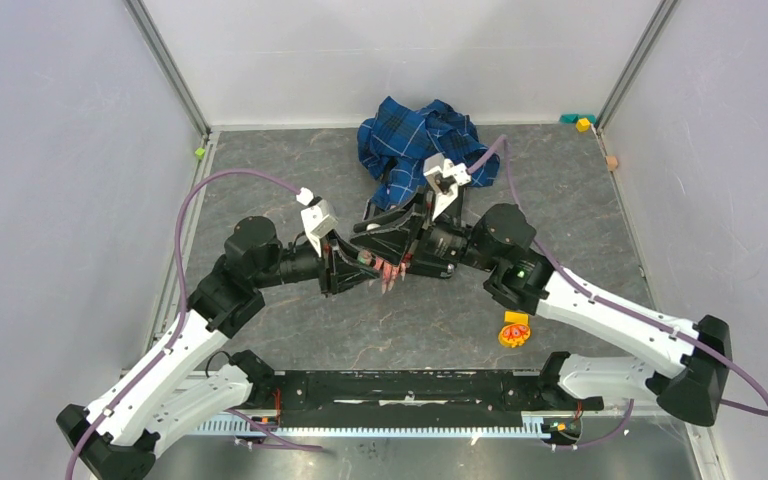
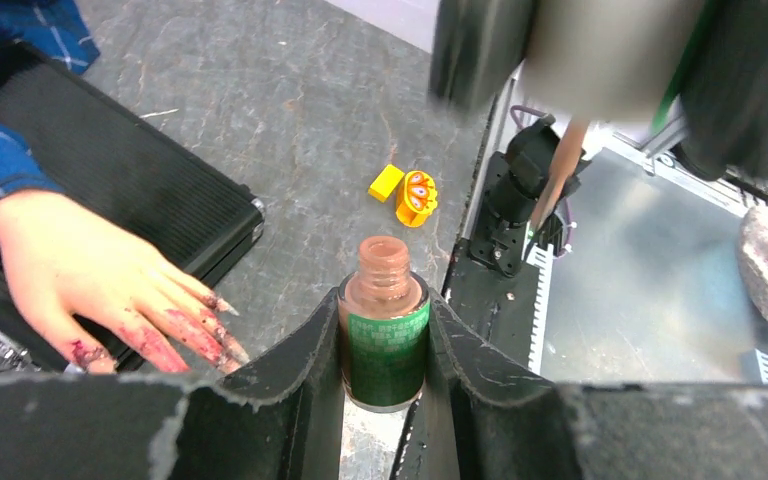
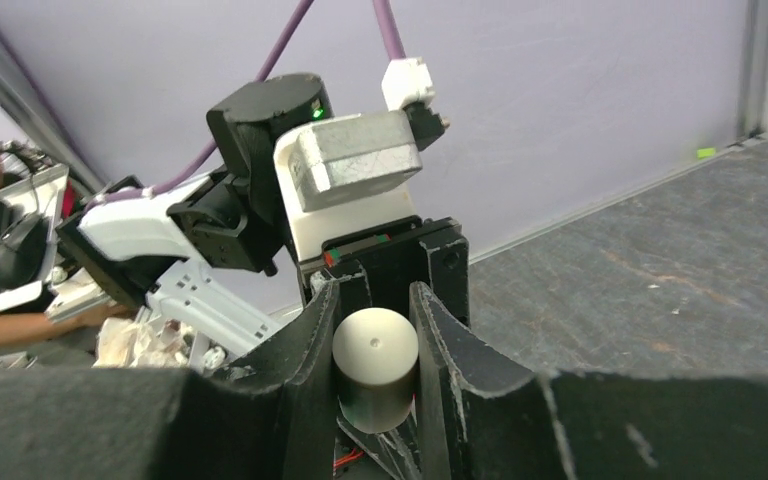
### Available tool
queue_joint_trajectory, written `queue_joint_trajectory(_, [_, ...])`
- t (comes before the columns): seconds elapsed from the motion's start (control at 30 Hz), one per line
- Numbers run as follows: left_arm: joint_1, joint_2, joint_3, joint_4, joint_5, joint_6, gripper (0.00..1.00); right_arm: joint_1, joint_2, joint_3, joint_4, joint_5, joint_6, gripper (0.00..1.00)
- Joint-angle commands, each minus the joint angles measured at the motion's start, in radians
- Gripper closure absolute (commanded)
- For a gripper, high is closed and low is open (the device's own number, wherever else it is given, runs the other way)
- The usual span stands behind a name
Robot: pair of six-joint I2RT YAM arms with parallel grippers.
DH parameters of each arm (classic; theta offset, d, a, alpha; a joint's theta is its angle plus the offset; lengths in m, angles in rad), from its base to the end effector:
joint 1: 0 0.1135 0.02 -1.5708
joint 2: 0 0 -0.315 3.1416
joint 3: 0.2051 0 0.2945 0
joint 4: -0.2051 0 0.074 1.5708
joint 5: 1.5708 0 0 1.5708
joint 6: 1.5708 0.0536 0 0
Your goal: Paint the nails
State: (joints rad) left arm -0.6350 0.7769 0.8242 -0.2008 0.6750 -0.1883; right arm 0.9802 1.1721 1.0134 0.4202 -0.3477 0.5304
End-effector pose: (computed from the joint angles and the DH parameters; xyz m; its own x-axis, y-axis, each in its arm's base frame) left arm 0.1371 -0.1427 0.3902 -0.3007 0.0400 -0.9529 0.9203 0.2745 -0.2788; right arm 0.1586 0.2694 0.4496 -0.3636 0.3118 -0.8778 -0.9045 0.1071 0.4127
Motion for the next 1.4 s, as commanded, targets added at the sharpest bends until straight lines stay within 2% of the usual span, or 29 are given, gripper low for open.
queue_joint_trajectory(0.0, [0.002,0.002,0.053,-0.054,-0.130,0.035,0.98,0.005,-0.089,0.045,-0.049,0.165,-0.058,1.00])
queue_joint_trajectory(0.2, [0.013,0.010,0.090,-0.183,-0.490,0.036,0.98,0.007,-0.172,-0.086,-0.226,0.587,-0.083,1.00])
queue_joint_trajectory(0.3, [0.030,0.012,0.078,-0.200,-0.642,0.032,0.98,0.016,-0.181,-0.212,-0.203,0.728,-0.022,1.00])
queue_joint_trajectory(0.4, [0.047,-0.002,0.066,-0.218,-0.727,0.035,0.98,0.034,-0.167,-0.342,-0.145,0.839,0.032,1.00])
queue_joint_trajectory(0.57, [0.049,-0.026,0.046,-0.222,-0.742,0.036,0.98,0.048,-0.084,-0.487,-0.033,0.932,0.137,1.00])
queue_joint_trajectory(0.7, [0.050,-0.024,0.051,-0.229,-0.757,0.038,0.98,0.080,0.014,-0.540,0.060,1.008,0.217,1.00])
queue_joint_trajectory(1.03, [0.052,-0.031,0.044,-0.230,-0.764,0.041,0.98,0.124,0.222,-0.492,0.111,1.161,0.354,1.00])
queue_joint_trajectory(1.37, [0.054,-0.024,0.043,-0.229,-0.753,0.043,0.98,0.147,0.279,-0.449,0.141,1.254,0.404,1.00])
